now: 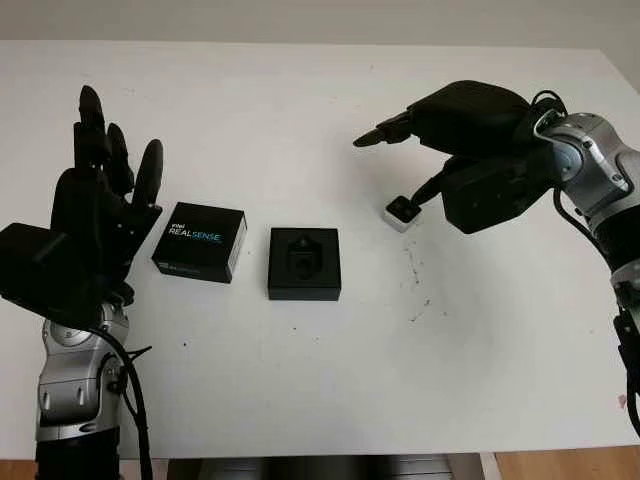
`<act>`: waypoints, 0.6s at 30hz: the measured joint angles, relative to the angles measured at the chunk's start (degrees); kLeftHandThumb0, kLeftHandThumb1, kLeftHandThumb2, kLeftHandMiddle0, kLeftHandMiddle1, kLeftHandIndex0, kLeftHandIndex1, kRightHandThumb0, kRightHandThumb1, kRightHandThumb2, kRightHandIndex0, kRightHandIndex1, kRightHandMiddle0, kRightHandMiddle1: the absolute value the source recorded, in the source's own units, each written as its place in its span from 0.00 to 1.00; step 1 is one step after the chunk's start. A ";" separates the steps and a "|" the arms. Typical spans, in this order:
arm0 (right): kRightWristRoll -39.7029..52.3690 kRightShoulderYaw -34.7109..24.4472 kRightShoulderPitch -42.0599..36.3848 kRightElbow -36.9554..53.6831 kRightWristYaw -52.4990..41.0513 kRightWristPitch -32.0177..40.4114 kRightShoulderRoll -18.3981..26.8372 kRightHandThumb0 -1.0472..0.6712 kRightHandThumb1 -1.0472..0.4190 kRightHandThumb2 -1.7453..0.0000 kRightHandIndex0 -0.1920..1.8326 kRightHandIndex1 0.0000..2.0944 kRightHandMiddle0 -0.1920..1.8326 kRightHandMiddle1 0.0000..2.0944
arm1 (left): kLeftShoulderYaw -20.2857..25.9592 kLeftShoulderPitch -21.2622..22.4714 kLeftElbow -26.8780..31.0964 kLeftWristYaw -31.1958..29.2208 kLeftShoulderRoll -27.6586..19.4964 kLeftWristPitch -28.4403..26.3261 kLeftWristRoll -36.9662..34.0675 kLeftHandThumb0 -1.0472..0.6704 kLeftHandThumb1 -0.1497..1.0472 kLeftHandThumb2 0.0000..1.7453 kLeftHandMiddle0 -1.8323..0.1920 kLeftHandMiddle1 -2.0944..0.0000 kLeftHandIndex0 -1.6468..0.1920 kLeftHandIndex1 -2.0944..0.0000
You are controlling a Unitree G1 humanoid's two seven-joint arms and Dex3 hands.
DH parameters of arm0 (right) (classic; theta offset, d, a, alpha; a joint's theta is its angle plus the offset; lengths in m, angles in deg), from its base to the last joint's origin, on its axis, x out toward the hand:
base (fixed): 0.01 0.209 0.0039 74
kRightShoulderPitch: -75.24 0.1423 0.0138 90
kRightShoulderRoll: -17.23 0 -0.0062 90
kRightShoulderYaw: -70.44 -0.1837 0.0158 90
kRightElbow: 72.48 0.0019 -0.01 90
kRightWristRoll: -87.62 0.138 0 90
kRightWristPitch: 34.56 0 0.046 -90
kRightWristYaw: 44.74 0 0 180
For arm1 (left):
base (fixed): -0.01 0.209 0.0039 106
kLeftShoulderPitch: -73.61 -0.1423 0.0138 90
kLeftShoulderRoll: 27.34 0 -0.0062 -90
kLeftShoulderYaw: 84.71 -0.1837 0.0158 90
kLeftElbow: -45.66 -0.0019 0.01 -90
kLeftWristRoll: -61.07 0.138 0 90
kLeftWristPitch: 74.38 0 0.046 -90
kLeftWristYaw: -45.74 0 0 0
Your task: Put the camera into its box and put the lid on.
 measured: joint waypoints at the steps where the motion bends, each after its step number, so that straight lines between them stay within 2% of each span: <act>1: -0.06 0.00 -0.03 0.02 0.05 -0.13 0.25 0.35 0.17 0.97 0.27 0.07 0.30 0.06 | 0.02 0.00 0.00 0.00 0.00 0.00 0.00 0.35 1.00 0.24 0.96 0.97 0.98 0.97; 8: 1.97 -0.82 -2.08 0.65 -0.55 -0.82 1.39 0.34 0.15 0.96 0.25 0.06 0.28 0.05 | 0.04 0.00 0.00 0.16 0.00 0.00 0.01 0.35 1.00 0.23 0.96 0.97 0.98 0.97; 14: 3.93 -2.79 -6.54 4.79 -1.01 0.74 2.68 0.37 0.14 0.96 0.25 0.05 0.28 0.05 | 0.08 -0.02 -0.01 0.29 0.01 0.08 0.00 0.35 1.00 0.24 0.96 0.97 0.97 0.97; 18: 3.94 -3.38 -9.69 6.91 1.22 0.83 3.46 0.39 0.15 0.97 0.28 0.06 0.29 0.06 | 0.15 -0.04 -0.01 0.30 0.01 0.25 0.00 0.35 1.00 0.24 0.96 0.97 0.97 0.97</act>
